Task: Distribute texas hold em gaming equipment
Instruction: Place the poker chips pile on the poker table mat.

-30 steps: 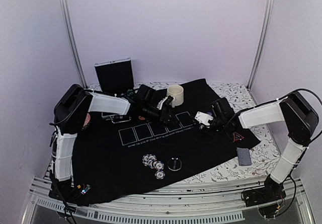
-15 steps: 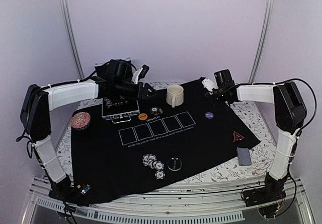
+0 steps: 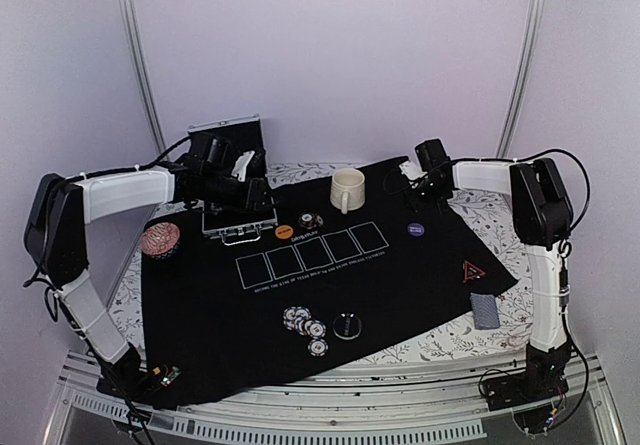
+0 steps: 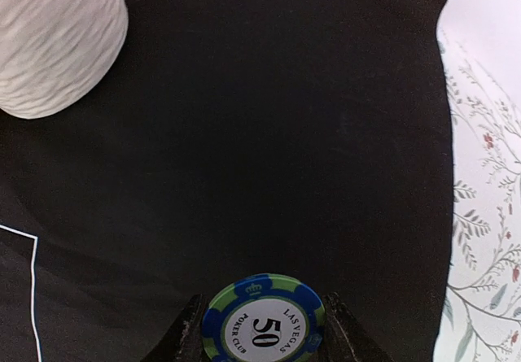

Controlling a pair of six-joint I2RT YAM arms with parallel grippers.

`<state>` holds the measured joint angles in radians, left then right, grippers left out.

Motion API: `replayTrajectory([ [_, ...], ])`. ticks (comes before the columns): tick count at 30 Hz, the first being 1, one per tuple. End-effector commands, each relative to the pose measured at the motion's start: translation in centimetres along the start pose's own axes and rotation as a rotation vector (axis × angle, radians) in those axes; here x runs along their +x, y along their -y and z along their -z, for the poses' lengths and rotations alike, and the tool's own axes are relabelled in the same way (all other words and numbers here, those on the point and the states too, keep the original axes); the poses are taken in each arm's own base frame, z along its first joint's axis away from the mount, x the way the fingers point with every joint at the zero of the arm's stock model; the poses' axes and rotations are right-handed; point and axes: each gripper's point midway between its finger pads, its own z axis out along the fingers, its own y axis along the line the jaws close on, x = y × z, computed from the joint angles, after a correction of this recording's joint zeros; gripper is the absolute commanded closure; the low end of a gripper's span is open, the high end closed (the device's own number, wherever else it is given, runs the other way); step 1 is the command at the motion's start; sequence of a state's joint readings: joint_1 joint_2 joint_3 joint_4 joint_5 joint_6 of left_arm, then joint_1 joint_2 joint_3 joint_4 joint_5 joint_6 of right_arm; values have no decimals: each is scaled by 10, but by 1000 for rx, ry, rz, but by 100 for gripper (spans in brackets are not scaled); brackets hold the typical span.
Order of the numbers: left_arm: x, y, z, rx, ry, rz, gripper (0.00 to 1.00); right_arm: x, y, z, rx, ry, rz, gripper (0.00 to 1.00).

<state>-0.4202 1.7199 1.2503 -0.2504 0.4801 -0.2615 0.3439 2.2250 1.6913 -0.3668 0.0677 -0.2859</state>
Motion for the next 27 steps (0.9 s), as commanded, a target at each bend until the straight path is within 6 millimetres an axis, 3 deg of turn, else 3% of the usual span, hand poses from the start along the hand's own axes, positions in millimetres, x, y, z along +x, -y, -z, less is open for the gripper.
replayTrajectory([
  [1, -8, -9, 18, -36, 31, -25, 43, 2, -24, -16, -54, -38, -18, 98],
  [5, -10, -12, 23, -44, 42, -22, 43, 6, -33, -27, -62, -65, -26, 98],
  [7, -11, -14, 24, -49, 44, -21, 43, 20, -44, -45, -85, -101, -16, 98],
  [9, -12, -16, 25, -48, 44, -17, 43, 23, -49, -50, -84, -121, -5, 98],
  [15, -16, -16, 32, -48, 56, -18, 43, 35, -48, -53, -55, -174, 10, 93],
  [23, -23, -22, 43, -62, 77, -13, 41, 29, -43, -37, -41, -160, 5, 54],
  [27, -26, -24, 48, -68, 87, -14, 40, 17, -37, -29, -25, -132, 3, 26],
])
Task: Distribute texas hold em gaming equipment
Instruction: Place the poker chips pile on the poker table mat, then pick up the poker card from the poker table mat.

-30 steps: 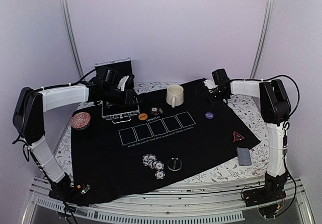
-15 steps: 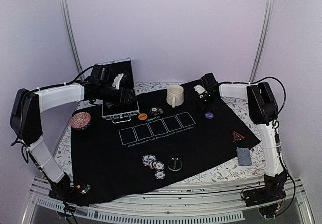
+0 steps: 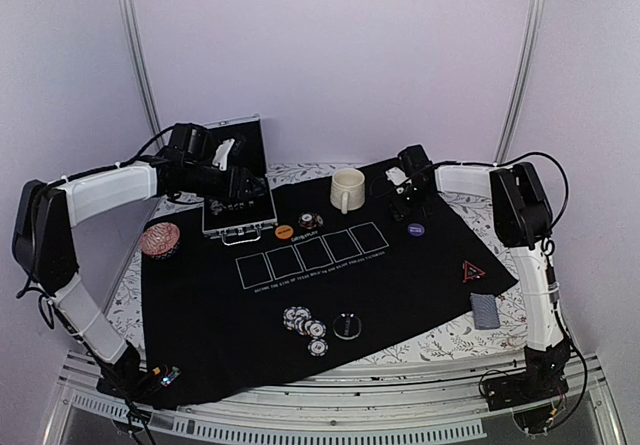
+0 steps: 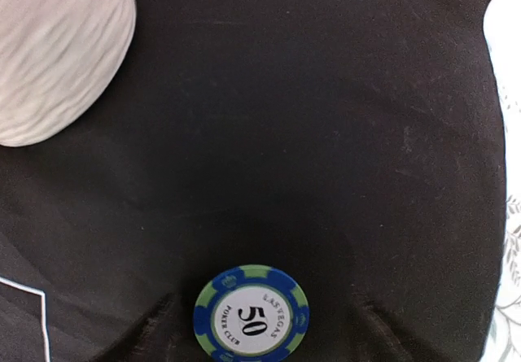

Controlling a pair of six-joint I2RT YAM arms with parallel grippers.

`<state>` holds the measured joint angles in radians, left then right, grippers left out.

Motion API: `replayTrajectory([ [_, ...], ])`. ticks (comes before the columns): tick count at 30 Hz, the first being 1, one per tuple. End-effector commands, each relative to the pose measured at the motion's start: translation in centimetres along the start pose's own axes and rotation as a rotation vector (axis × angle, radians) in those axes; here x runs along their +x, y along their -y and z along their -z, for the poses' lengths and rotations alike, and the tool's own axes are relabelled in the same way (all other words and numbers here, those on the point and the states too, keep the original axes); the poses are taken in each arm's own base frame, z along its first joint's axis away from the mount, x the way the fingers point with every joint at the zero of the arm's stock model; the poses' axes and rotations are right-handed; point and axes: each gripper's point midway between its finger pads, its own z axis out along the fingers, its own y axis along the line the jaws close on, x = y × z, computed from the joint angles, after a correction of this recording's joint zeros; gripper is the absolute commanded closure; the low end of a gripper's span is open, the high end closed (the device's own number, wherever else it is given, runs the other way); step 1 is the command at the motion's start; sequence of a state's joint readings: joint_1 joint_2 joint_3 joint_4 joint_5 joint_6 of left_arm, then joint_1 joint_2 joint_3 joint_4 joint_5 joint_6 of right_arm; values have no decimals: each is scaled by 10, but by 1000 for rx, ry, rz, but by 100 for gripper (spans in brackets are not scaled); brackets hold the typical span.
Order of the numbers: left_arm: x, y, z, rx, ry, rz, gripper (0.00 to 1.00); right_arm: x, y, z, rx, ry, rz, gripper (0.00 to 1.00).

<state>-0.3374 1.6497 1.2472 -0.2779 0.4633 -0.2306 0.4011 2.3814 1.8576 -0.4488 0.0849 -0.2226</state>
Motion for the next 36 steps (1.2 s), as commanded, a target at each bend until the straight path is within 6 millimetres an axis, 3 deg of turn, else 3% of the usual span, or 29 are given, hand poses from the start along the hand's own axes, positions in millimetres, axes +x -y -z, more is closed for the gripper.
replayTrajectory([
  [1, -6, -1, 12, -3, 13, -11, 40, 15, -3, 8, 4, -64, 15, 12],
  [2, -7, -2, 14, -4, 16, -10, 40, 14, -3, 8, 1, -61, 15, 2],
  [3, -8, -2, 15, -4, 18, -11, 40, -1, 0, 24, 6, -24, 13, 1],
  [9, -16, 2, 26, -12, 35, -13, 39, -42, 5, 72, -3, 100, 18, 1],
  [15, -19, 3, 40, -46, 38, -11, 38, -89, 9, 156, 20, 304, 47, 1],
  [20, -10, 2, 50, -79, 16, 2, 38, -103, 3, 240, -20, 564, 31, 1],
  [25, -3, -1, 59, -123, -11, 5, 38, -89, -3, 305, -58, 742, 17, 1],
  [27, -3, 1, 63, -124, -13, 8, 38, -79, -2, 314, -61, 741, -5, 1],
  [30, -1, 9, 67, -96, -12, 17, 38, -51, 20, 308, 15, 668, -108, 1],
  [33, -2, 23, 72, -24, 19, 19, 38, -8, 56, 292, 124, 520, -288, 1],
  [36, 0, 19, 79, -65, 26, 6, 37, 36, 76, 283, 214, 405, -406, 1],
])
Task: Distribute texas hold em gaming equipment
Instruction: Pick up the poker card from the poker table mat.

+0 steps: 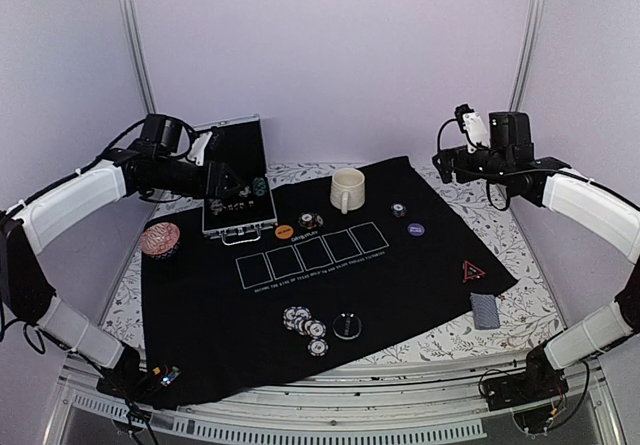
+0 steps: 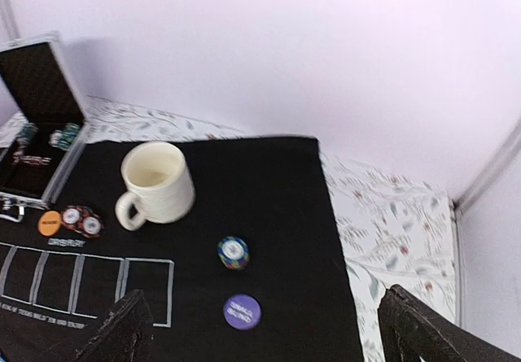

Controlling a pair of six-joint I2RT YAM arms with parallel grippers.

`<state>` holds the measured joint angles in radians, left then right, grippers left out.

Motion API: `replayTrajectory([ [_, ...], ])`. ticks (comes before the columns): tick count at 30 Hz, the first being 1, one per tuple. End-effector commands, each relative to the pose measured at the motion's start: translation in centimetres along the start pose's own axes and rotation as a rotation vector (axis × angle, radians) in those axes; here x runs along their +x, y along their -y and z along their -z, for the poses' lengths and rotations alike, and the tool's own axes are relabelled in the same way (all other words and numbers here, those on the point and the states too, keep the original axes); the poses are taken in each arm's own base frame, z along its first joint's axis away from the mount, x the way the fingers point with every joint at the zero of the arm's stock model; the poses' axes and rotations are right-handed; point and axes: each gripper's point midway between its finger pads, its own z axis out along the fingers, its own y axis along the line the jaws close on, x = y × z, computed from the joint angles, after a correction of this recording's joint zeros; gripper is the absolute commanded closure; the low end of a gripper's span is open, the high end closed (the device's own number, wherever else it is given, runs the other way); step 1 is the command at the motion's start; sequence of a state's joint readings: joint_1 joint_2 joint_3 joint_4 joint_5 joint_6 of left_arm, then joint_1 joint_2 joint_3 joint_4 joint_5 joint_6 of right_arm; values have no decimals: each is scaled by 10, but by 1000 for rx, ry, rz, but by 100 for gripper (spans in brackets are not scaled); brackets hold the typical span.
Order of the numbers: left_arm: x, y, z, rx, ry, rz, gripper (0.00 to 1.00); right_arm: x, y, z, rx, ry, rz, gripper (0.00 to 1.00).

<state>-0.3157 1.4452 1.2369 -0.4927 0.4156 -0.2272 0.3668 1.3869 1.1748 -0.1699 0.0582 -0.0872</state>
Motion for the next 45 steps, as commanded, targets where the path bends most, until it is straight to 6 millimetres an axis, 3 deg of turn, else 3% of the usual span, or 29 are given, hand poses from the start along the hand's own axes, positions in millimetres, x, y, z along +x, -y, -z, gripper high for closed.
replayTrajectory([
  [1, 0, 0, 16, -26, 25, -23, 37, 63, 50, 22, 226, -184, -169, 1],
  [5, 8, -13, 18, -96, -5, -59, 36, 96, 56, 36, 247, -250, -225, 1],
  [11, 29, -26, 6, -124, -64, -59, 36, 148, 63, 41, 311, -402, -344, 1],
  [19, 55, -39, 1, -162, -88, -65, 36, 183, 52, 57, 310, -502, -463, 1],
  [27, 64, -35, 20, -167, 13, -96, 36, 211, 11, 74, 127, -611, -571, 1],
  [34, 68, -39, 32, -212, 48, -124, 36, 221, -33, 83, -28, -641, -631, 0],
  [39, 66, -38, 37, -219, 67, -133, 36, 236, -66, 82, -70, -728, -573, 1],
  [45, 68, -45, 38, -254, 64, -134, 36, 238, -103, 83, -106, -821, -430, 1],
])
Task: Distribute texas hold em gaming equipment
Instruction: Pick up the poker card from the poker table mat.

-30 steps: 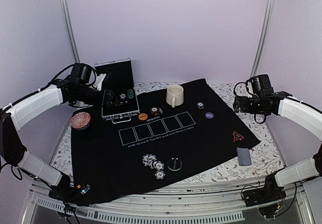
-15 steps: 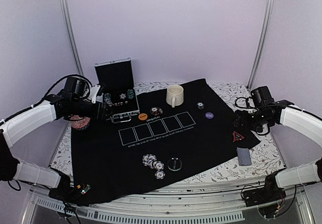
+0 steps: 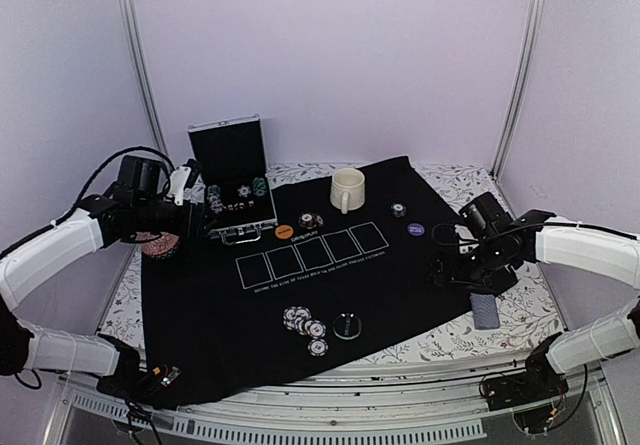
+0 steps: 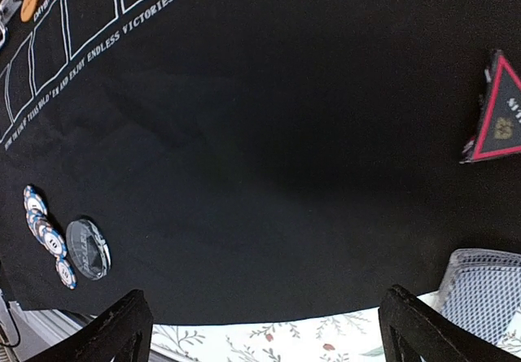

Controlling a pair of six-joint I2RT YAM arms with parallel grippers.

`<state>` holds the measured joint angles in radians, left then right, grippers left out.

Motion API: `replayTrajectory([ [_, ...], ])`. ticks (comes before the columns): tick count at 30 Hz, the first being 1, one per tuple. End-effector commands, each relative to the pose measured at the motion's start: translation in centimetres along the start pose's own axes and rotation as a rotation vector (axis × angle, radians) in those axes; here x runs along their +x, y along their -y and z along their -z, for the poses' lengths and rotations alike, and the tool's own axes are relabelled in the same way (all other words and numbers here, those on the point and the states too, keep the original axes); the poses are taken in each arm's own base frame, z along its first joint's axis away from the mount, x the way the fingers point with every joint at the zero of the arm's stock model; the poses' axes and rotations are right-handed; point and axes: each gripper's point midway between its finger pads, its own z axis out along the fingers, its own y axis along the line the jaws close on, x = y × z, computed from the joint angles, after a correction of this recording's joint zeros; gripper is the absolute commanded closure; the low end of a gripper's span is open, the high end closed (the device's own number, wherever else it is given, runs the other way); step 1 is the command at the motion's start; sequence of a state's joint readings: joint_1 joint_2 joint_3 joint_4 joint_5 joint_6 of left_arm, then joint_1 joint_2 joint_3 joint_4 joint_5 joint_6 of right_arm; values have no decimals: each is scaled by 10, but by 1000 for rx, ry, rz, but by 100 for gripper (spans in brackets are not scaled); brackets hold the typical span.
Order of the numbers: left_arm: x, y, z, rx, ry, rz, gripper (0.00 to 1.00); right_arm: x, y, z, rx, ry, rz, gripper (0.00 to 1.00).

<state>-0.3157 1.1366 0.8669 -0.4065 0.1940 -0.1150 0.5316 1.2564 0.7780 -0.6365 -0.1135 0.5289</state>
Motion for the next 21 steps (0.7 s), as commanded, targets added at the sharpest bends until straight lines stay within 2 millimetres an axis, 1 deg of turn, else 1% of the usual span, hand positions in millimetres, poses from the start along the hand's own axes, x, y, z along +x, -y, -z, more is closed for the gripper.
replayTrajectory([
  [1, 3, -10, -2, -45, 6, -16, 36, 1, -25, 1, 21, -37, 77, 1],
  [3, 7, -15, -5, -70, -9, -20, 35, 0, -32, 1, 31, -35, 115, 1],
  [6, 13, -21, -11, -98, -35, -25, 35, -8, -37, 4, 34, -10, 143, 1],
  [8, 17, -25, -16, -113, -58, -26, 36, -13, -32, 7, 75, 4, 161, 1],
  [12, 19, -28, -17, -126, -74, -27, 36, -7, 3, 13, 277, -53, 195, 1],
  [15, 17, -28, -15, -131, -65, -28, 36, 1, 21, 17, 386, -108, 165, 1],
  [18, 17, -26, -14, -123, -61, -28, 35, 16, 41, 18, 443, -147, 111, 1],
  [20, 17, -24, -15, -109, -62, -28, 35, 23, 54, 14, 422, -158, 36, 1],
  [21, 17, -22, -15, -99, -64, -27, 35, 25, 63, 11, 408, -170, -15, 1],
])
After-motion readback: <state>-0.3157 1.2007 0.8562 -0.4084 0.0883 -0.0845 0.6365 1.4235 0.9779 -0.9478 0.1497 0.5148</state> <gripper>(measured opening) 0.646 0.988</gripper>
